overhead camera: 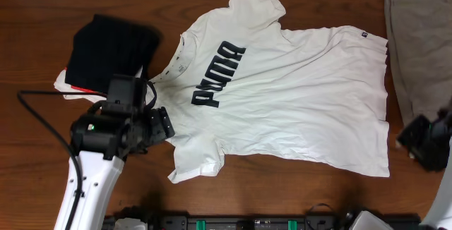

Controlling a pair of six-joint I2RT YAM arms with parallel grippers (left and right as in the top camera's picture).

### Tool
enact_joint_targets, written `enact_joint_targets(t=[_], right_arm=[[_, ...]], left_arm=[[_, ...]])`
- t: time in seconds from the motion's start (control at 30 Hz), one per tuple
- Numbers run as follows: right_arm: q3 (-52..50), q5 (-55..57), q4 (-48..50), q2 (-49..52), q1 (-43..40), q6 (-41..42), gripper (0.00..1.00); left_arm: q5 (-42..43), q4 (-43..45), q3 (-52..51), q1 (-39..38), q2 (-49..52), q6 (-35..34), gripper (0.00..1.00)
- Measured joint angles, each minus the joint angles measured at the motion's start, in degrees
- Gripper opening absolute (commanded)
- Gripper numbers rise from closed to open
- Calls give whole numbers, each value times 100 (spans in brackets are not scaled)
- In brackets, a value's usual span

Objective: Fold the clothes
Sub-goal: 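Move the right gripper down to the shirt's lower right corner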

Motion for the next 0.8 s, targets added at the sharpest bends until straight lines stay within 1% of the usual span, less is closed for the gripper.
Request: enact_joint_targets(t=[0.07, 0.13, 0.23, 0.4, 0.47, 0.67, 0.8], right_arm=[[-415, -149, 254, 20, -343, -44, 49], [-581, -317, 358, 70, -568, -85, 49], [-785, -509, 809, 85, -800, 4, 46], [-1281, -527, 1491, 87, -866, 308, 42], [-1624, -487, 1897, 94, -866, 400, 42], [-2293, -417, 2487, 109, -866, 457, 43], [-2817, -380, 3075, 125, -866, 450, 43]], left_arm=[[2, 0, -2, 0, 118, -2, 84], [2, 2, -2, 0, 214, -2, 84], [0, 9, -2, 0, 350, -2, 84], [2, 15, -2, 0, 481, -2, 84], [2, 15, -4, 0, 496, -2, 84], [2, 15, -4, 0, 498, -2, 84], [4, 17, -9, 0, 498, -2, 84]])
